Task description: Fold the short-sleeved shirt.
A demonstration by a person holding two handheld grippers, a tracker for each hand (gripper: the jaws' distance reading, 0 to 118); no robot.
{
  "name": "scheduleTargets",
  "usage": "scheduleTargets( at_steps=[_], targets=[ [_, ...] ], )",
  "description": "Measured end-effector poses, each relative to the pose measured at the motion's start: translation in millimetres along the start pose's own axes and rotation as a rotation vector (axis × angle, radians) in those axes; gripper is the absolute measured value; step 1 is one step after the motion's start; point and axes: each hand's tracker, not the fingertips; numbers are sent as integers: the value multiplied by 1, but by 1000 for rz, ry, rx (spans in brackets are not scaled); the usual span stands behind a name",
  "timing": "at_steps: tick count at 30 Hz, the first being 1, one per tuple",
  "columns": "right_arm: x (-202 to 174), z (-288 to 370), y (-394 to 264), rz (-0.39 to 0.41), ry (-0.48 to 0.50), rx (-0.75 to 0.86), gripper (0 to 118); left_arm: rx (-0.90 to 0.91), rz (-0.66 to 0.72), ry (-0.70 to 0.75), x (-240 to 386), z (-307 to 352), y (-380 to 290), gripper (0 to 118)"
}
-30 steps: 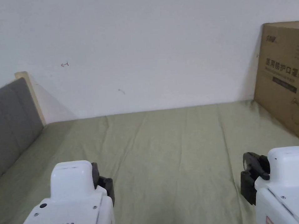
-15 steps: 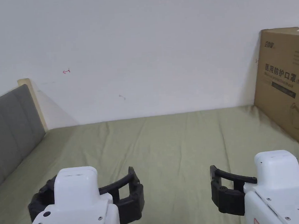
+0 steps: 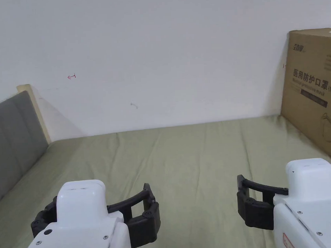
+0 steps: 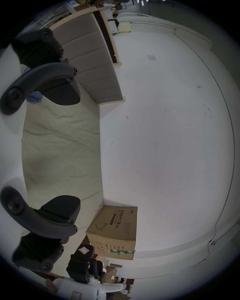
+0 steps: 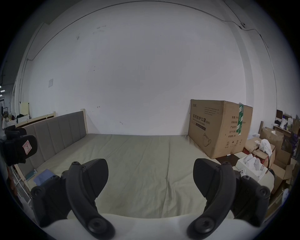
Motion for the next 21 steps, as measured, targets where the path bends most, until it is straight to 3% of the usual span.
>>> scheduleTargets(
  at_steps=[3, 6, 9, 21],
  targets=[
    [1, -2, -1, 4, -16, -1, 107, -69, 81, -111, -10, -6, 5, 113],
    [2, -3, -1, -2, -18, -15, 107, -146, 89, -34, -10, -14, 9, 113],
    [3, -5, -1, -1, -26, -22, 108, -93, 54, -2, -7, -14, 7, 113],
    [1, -7, 0, 16, -28, -24, 107, -105, 29, 30, -5, -15, 6, 113]
  ],
)
